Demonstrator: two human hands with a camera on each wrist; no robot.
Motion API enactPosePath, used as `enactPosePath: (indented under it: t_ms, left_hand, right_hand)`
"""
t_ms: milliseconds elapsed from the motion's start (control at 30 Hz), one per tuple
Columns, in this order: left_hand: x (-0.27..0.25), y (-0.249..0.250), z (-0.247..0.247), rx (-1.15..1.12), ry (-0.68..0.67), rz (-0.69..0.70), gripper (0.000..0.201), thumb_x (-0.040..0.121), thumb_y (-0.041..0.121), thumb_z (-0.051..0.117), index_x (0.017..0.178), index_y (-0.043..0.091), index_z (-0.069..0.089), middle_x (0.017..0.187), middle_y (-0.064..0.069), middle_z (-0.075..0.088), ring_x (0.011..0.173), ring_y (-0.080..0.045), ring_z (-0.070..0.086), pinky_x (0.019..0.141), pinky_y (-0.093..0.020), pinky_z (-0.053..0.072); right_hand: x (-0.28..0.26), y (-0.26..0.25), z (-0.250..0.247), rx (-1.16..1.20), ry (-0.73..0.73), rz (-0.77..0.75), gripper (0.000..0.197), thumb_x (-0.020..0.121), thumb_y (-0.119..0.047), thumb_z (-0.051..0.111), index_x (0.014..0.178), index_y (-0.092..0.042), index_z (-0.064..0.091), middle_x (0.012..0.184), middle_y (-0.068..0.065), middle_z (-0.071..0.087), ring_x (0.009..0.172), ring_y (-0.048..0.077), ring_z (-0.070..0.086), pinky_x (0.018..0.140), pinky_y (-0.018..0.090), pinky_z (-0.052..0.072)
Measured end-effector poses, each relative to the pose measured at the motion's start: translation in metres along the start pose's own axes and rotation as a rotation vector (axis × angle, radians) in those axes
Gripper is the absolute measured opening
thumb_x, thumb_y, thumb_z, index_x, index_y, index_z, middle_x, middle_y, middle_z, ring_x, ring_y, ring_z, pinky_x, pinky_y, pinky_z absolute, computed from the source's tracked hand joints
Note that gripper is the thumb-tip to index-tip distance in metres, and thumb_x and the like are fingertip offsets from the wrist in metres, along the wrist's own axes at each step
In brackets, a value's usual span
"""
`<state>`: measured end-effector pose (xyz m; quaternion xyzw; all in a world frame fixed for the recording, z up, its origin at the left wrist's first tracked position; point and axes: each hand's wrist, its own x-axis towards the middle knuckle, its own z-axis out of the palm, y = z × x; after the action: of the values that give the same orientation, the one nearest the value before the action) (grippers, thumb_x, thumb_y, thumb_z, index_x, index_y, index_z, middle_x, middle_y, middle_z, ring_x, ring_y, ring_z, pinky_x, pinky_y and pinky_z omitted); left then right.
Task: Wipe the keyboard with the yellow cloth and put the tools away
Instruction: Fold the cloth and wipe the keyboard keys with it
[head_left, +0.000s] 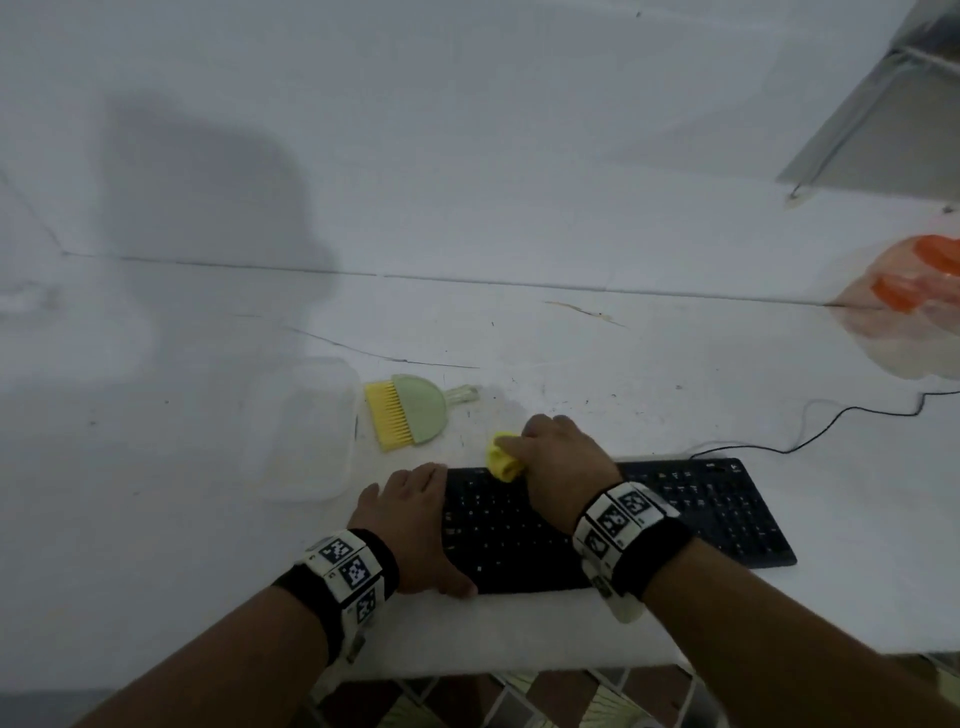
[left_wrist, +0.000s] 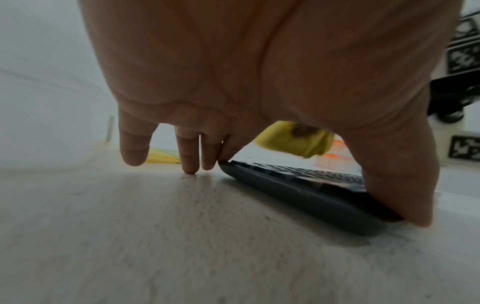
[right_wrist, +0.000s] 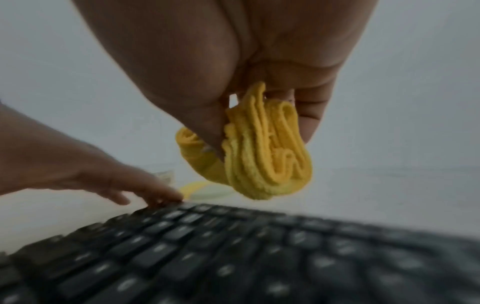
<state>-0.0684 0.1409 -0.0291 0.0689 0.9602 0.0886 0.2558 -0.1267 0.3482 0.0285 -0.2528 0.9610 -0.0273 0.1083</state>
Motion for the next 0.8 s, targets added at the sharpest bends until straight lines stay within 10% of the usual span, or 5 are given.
enactPosePath:
  t_ms: [167,400,667,800]
  left_hand:
    - [-0.006,0.001,0.005,-0.044,0.001,-0.040,0.147,0.052,0.088,0.072,0.163,0.027,-0.002,0.170,0.007,0.012,0.154,-0.024,0.015,0.124,-0.056,0.018]
    - [-0.006,0.004,0.000,-0.037,-0.020,-0.053,0.149,0.053,0.091,0.070,0.163,0.023,-0.005,0.169,0.006,0.012,0.153,-0.023,0.015,0.125,-0.056,0.016]
    - [-0.010,0.002,0.002,-0.082,0.015,-0.050,0.144,0.051,0.089,0.072,0.162,0.032,0.001,0.168,0.012,0.016,0.153,-0.020,0.016,0.123,-0.060,0.018]
    - [-0.011,0.003,0.000,-0.074,-0.031,-0.053,0.147,0.055,0.088,0.072,0.163,0.026,-0.006,0.170,0.010,0.009,0.155,-0.020,0.010,0.125,-0.061,0.011]
  right_hand:
    - [0.011,-0.023,0.022,0.022,-0.081,-0.138,0.051,0.088,-0.014,0.057,0.136,-0.030,0.053,0.125,0.007,0.050,0.116,0.031,0.044,0.092,0.045,0.048]
    - [-0.014,0.073,0.004,0.012,-0.149,0.133,0.052,0.087,-0.009,0.053,0.129,-0.039,0.057,0.117,0.001,0.052,0.111,0.025,0.048,0.093,0.040,0.049]
    - [0.041,-0.029,0.008,0.128,-0.194,-0.108,0.045,0.087,-0.016,0.050,0.124,-0.040,0.055,0.122,0.000,0.052,0.116,0.026,0.045,0.096,0.047,0.046]
    - [0.018,0.030,0.008,0.070,-0.169,0.030,0.046,0.086,-0.014,0.051,0.126,-0.036,0.056,0.122,-0.002,0.056,0.114,0.023,0.049,0.096,0.044,0.048]
